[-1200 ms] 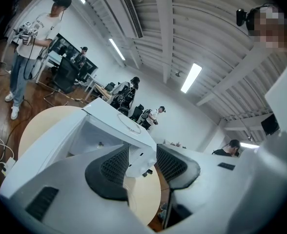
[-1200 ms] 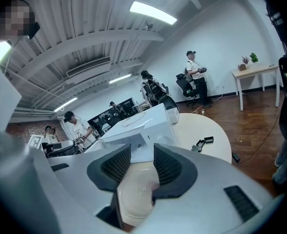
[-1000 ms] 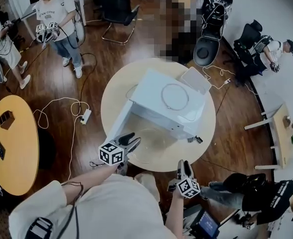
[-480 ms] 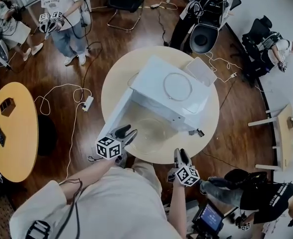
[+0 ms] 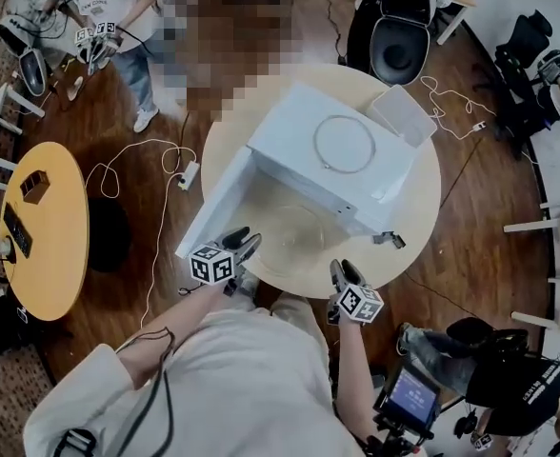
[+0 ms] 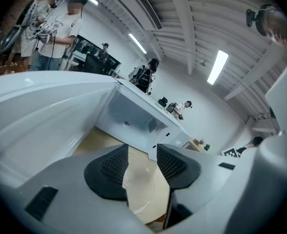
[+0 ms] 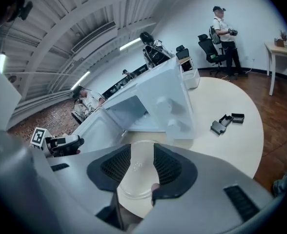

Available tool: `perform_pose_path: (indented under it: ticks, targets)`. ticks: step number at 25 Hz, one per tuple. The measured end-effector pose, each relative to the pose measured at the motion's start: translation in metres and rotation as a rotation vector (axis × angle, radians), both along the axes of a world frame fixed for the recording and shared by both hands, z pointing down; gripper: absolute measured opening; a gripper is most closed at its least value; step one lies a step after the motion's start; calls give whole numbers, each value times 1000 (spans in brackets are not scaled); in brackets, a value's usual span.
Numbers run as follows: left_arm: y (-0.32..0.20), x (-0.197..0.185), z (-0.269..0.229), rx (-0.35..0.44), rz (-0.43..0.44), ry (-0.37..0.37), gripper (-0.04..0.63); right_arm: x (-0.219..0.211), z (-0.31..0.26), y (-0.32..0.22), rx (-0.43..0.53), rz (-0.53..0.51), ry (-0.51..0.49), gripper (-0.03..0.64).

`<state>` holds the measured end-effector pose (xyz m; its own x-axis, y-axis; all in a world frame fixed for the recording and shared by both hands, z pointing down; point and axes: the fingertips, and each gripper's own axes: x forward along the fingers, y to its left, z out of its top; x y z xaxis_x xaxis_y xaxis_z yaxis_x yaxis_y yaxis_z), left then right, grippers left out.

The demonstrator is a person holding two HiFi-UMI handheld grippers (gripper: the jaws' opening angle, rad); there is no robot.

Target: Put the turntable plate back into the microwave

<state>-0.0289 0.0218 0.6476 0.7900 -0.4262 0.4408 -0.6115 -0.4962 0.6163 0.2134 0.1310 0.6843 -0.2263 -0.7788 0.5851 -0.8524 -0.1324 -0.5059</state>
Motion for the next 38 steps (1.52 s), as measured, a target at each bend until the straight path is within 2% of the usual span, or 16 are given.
perform_pose_path:
  ticks: [6, 13, 20, 27, 31, 34, 38]
  targets:
    - [0, 9, 43, -88, -81, -65, 169, 2, 49, -7, -93, -125, -36, 155]
    - [3, 21, 97, -134, -34, -164, 169, -7, 104, -17, -188, -280, -69, 155]
    - [12, 5, 143, -219, 2, -295, 169, -19, 141, -18, -271, -416, -103, 155]
    - [28, -12, 170, -330, -3, -372, 169, -29, 154, -17, -325, -430, -188, 155]
    - [32, -16, 177, -370, -21, -375, 169, -37, 161, -15, -350, -444, -219, 155]
    - [34, -16, 185, -403, -32, -378, 167, -38, 168, -14, -377, -416, -254, 155]
    - [36, -7, 195, -424, 11, -385, 167, -35, 177, -15, -400, -368, -297, 155]
